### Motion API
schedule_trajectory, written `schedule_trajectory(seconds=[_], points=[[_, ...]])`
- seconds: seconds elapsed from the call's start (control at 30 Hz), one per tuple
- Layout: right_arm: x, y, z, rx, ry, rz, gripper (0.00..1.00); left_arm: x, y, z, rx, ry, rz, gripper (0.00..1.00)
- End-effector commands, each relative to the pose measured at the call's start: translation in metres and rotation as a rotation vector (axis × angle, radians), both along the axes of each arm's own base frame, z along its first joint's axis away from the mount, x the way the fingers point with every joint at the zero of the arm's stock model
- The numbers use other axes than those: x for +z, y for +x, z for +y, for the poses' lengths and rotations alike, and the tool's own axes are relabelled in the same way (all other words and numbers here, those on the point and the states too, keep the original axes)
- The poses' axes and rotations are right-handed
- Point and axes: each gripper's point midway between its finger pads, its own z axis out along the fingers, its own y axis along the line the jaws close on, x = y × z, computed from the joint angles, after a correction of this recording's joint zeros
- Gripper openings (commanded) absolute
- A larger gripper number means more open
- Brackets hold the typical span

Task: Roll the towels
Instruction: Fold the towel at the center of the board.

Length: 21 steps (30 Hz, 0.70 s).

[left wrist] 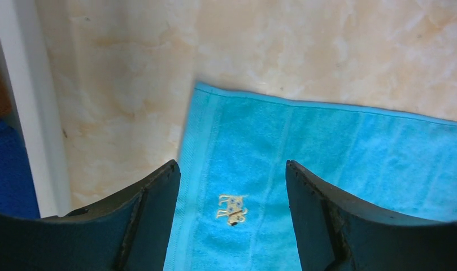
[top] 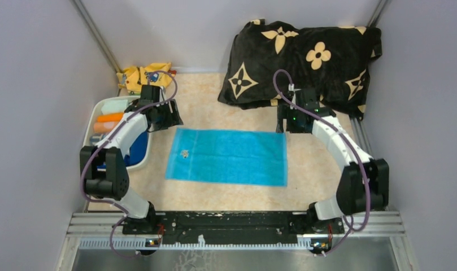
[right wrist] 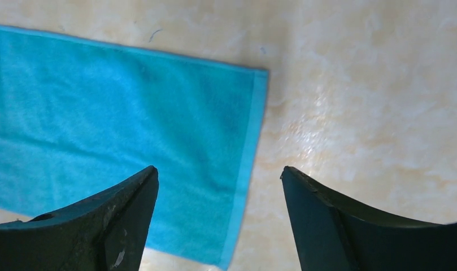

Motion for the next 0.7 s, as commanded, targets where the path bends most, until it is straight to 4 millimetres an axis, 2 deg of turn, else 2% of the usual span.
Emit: schedule_trajectory(seconds=[0.0,0.07,0.23,0.3,0.47,0.67], points=[[-0.012,0.031,-0.018,0.143,-0.174,0.016,0.77,-0.018,-0.002,0.017,-0.05,0.088,0.071,0.74],[-0.02,0.045,-0.014,0.201,-0.186,0.029,0.72,-0.021,0.0,0.016,-0.054,0.076,0.075,0.73],[-0.043,0.08,-0.011,0.254,-0.177,0.045,0.47,-0.03,0.001,0.02,-0.044,0.085,0.091,0.71],[-0.053,0.089,-0.008,0.262,-0.173,0.053,0.4,-0.034,0.0,0.021,-0.044,0.088,0.102,0.71],[-0.072,0.096,-0.007,0.247,-0.167,0.071,0.34,-0.041,-0.003,0.023,-0.042,0.085,0.114,0.7],[-0.095,0.086,-0.013,0.236,-0.19,0.138,0.34,-0.047,-0.004,0.025,-0.04,0.09,0.128,0.7]])
